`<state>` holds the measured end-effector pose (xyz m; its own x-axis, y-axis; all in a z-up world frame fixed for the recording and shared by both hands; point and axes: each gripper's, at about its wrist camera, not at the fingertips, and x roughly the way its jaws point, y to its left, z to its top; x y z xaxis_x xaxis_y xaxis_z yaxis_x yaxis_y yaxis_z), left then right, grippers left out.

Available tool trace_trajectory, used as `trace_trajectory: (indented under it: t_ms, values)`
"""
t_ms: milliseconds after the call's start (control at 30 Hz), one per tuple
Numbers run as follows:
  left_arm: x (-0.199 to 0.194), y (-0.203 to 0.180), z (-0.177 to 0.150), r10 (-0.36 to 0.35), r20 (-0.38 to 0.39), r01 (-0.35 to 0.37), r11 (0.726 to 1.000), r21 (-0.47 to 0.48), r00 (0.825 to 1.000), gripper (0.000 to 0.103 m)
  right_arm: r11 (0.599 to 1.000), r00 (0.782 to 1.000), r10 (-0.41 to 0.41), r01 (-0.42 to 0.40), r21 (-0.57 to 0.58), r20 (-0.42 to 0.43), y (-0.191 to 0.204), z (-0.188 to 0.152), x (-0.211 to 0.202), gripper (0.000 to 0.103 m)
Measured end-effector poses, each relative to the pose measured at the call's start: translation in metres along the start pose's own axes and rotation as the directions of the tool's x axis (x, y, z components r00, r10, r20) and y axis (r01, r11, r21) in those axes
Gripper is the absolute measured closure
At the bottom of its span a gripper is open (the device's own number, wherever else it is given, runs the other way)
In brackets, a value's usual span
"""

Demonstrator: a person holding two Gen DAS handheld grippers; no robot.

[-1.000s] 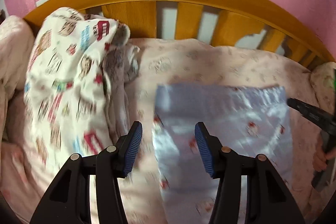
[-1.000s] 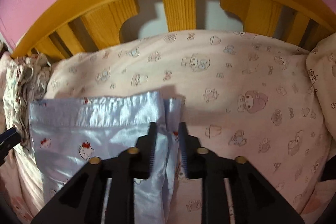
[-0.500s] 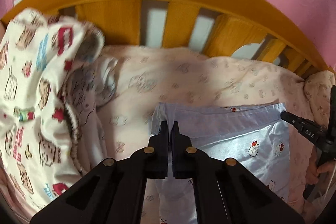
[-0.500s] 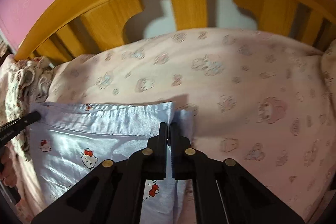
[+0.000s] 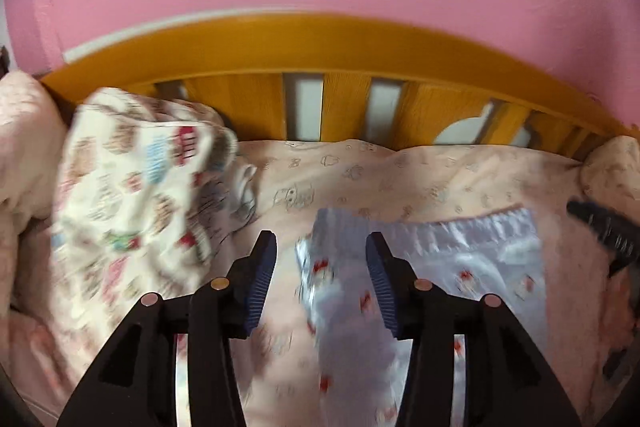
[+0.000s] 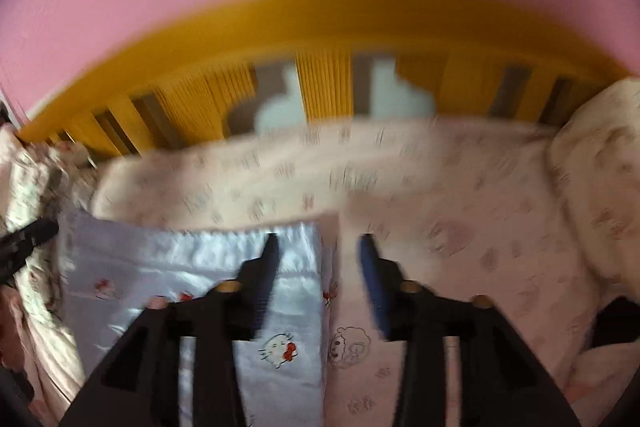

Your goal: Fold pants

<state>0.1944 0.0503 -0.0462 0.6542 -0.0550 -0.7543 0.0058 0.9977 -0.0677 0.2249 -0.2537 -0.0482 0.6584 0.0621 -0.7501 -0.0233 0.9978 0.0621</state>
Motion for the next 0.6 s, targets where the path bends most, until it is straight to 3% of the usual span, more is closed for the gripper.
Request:
trace_trajectory:
  t_ms: [133, 300, 367, 433, 500, 533, 600]
  values:
    - [-0.064, 0.006, -0.024, -0.011, 0.006, 0.011, 1.0, -0.018, 1.0, 0.058, 0.998, 0.998, 0.037, -0.034, -0.052, 0.06, 0.014, 0.001, -0.067, 0.045]
    - [-0.139, 0.01, -0.064, -0.022, -0.017, 0.022, 0.999, -0.046, 1.0, 0.058, 0.992, 0.995, 0.072, -0.065, -0.104, 0.073, 0.024, -0.032, -0.148, 0.044]
    - [-0.162, 0.009, -0.083, -0.01, -0.059, 0.006, 0.997, -0.071, 0.998, 0.058, 0.99, 0.996, 0.086, -0.081, -0.117, 0.033, 0.024, -0.053, -0.17, 0.044]
    - [-0.18, 0.005, -0.106, -0.049, -0.145, 0.036, 0.995, -0.093, 0.988, 0.058, 0.987, 0.994, 0.104, -0.106, -0.124, -0.022, 0.024, -0.076, -0.186, 0.044]
    - [-0.196, 0.001, -0.123, -0.073, -0.223, 0.049, 0.993, -0.11, 0.972, 0.067, 0.985, 0.992, 0.096, -0.108, -0.137, -0.088, 0.027, -0.104, -0.199, 0.044]
    - [-0.206, 0.0, -0.13, -0.085, -0.254, 0.055, 0.991, -0.122, 0.963, 0.078, 0.985, 0.989, 0.092, -0.107, -0.138, -0.113, 0.027, -0.118, -0.204, 0.044]
    - [-0.241, 0.005, -0.136, -0.114, -0.231, 0.078, 0.984, -0.159, 0.966, 0.083, 0.984, 0.982, 0.094, -0.117, -0.134, -0.163, 0.028, -0.139, -0.211, 0.044]
